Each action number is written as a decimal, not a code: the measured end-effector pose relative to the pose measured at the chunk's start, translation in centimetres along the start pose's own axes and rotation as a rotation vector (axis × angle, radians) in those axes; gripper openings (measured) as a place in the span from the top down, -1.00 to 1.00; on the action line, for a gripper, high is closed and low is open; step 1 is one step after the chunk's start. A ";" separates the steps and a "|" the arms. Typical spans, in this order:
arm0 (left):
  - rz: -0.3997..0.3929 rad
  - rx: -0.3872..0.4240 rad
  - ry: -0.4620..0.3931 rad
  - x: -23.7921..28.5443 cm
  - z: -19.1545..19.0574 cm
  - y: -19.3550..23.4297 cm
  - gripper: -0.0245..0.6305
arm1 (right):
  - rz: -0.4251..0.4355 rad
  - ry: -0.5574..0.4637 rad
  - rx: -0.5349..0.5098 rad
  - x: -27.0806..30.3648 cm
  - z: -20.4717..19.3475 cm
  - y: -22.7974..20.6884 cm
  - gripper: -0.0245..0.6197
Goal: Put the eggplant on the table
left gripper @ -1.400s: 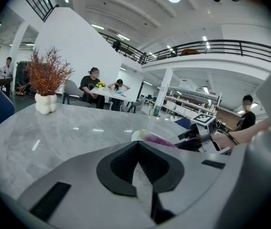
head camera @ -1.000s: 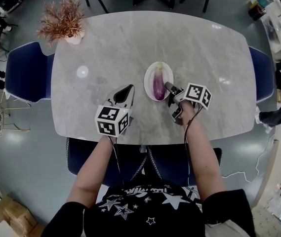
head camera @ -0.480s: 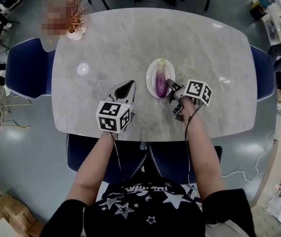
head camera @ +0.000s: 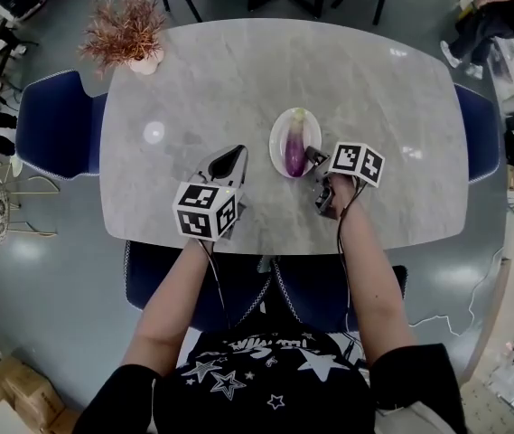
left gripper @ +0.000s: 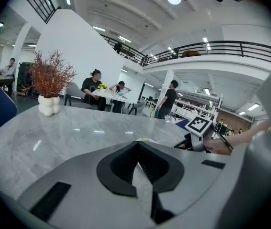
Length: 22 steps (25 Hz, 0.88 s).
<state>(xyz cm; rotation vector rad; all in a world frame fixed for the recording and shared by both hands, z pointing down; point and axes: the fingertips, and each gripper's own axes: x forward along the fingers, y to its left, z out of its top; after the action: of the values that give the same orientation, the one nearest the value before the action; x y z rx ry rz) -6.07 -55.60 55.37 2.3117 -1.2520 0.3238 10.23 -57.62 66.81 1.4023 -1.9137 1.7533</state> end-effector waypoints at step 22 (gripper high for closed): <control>-0.010 0.030 -0.040 -3.1 1.9 -3.4 0.90 | -0.028 -0.086 -0.032 -5.2 -0.8 0.1 0.73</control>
<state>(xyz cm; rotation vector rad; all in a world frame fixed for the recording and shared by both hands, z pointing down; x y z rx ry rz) -4.97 -52.82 51.40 2.3594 -1.2626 0.2967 12.56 -54.34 63.44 1.5091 -1.9459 1.6684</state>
